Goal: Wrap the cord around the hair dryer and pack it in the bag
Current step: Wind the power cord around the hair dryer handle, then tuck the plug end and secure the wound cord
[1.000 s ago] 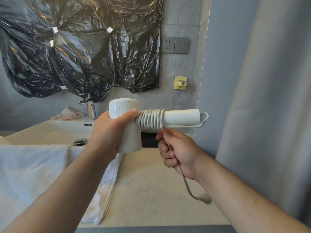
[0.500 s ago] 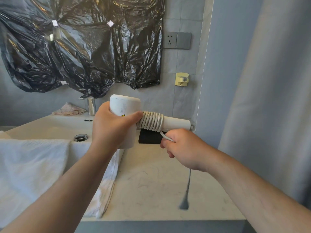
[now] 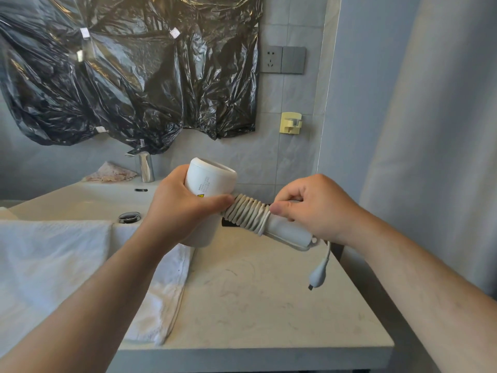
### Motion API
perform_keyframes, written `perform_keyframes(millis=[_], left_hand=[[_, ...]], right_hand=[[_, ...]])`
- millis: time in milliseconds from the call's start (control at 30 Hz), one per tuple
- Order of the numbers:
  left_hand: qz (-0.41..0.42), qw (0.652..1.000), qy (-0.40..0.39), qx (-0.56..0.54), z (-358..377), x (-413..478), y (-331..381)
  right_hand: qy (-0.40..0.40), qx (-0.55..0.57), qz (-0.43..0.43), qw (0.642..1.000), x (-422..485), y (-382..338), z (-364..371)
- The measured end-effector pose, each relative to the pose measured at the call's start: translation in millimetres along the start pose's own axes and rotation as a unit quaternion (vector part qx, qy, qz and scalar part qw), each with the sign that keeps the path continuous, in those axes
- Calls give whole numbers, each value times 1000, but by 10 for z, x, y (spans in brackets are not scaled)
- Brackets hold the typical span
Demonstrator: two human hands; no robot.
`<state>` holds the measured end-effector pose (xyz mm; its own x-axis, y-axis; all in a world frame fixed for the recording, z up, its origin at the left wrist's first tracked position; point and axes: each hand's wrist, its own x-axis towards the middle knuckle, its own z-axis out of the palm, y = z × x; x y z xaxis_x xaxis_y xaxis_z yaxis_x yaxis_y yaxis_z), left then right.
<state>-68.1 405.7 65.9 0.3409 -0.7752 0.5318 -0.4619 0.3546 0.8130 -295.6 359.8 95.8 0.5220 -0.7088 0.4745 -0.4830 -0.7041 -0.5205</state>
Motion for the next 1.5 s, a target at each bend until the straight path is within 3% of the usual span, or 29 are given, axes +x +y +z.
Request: perform_keyframes(millis=[233, 433, 567, 667, 767, 833, 933, 1000, 1100, 1200, 1267, 1367, 1433, 1500], left_hand=[[-35, 992, -62, -104, -37, -31, 27], [-89, 971, -106, -194, 36, -94, -52], [-127, 951, -111, -259, 100, -139, -124], [-156, 935, -111, -300, 161, -188, -149], [-204, 916, -86, -336, 275, -254, -180], [-248, 894, -57, -368, 392, -332, -236], [-323, 852, -18, -411, 615, -515, -382], [-369, 833, -12, -413, 762, -677, -464], [-383, 853, -30, -353, 912, -850, -646], [-301, 942, -13, -148, 922, -916, -846], [-166, 986, -23, -8, 860, -953, -939], [17, 990, -125, 68, 890, -929, -1011], [60, 987, -121, 88, 961, -872, -1091], [52, 990, -102, 85, 1018, -851, -1189]], right_hand=[[-42, 188, 10, 981, 27, 123, -143], [-104, 409, 53, 905, -13, 179, -51], [-107, 580, 85, 803, -54, 244, 123], [-133, 648, 36, 749, -50, 318, 263], [-107, 683, 33, 722, -42, 362, 367], [-87, 673, 37, 733, -51, 356, 431], [-44, 565, 58, 822, -65, 362, 579], [-23, 503, 84, 860, -72, 386, 670], [-28, 462, 109, 880, -77, 474, 738], [-57, 414, 128, 899, -57, 578, 763], [-69, 402, 142, 902, -46, 661, 787], [-97, 409, 145, 896, -40, 752, 827], [-125, 409, 143, 892, -38, 785, 870], [-145, 408, 145, 890, -48, 821, 928]])
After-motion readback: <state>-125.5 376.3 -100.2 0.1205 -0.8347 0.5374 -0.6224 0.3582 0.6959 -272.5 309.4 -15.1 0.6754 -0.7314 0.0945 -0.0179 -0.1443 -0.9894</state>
